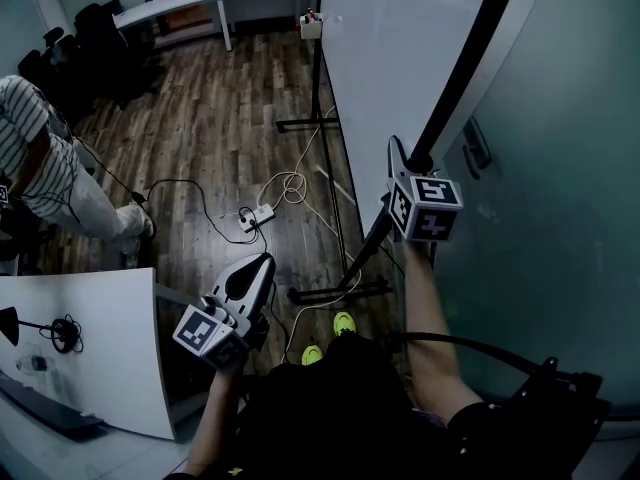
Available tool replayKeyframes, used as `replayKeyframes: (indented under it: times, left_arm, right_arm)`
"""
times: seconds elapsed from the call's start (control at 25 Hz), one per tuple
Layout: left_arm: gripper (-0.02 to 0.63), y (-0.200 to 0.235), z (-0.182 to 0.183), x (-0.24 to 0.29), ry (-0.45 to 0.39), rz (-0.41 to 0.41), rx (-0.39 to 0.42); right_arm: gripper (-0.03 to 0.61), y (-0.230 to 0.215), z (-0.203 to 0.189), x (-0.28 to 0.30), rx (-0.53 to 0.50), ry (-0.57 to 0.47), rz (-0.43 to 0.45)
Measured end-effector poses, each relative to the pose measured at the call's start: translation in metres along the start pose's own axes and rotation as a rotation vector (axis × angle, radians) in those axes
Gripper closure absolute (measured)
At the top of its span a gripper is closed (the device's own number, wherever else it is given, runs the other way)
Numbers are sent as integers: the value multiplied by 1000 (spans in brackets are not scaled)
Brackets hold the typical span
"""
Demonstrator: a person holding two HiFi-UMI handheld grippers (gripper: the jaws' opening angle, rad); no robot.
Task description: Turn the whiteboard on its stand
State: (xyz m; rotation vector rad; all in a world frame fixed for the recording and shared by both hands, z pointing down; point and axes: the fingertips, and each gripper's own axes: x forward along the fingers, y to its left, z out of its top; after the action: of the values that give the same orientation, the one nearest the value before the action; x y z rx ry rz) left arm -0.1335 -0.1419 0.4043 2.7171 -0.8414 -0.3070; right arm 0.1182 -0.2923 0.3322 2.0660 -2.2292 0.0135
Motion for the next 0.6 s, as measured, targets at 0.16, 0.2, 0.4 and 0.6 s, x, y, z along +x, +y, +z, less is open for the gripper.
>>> replayKeyframes:
  times: [0.16,0.2,0.4,0.6]
  left_arm:
    - [626,-1,0,3,4,-2,1]
    - [627,-1,0,3,4,-1,0]
    - [626,3,1,5,2,17,-2]
    - [627,9,-1,7,8,39,-6]
  right_arm:
    - [517,-4,2,7,1,2,3]
    - [517,-4,3,9,1,3,5]
    - [515,-6,5,23,-15,5,13]
    - [515,-11,7,39,-13,7,22]
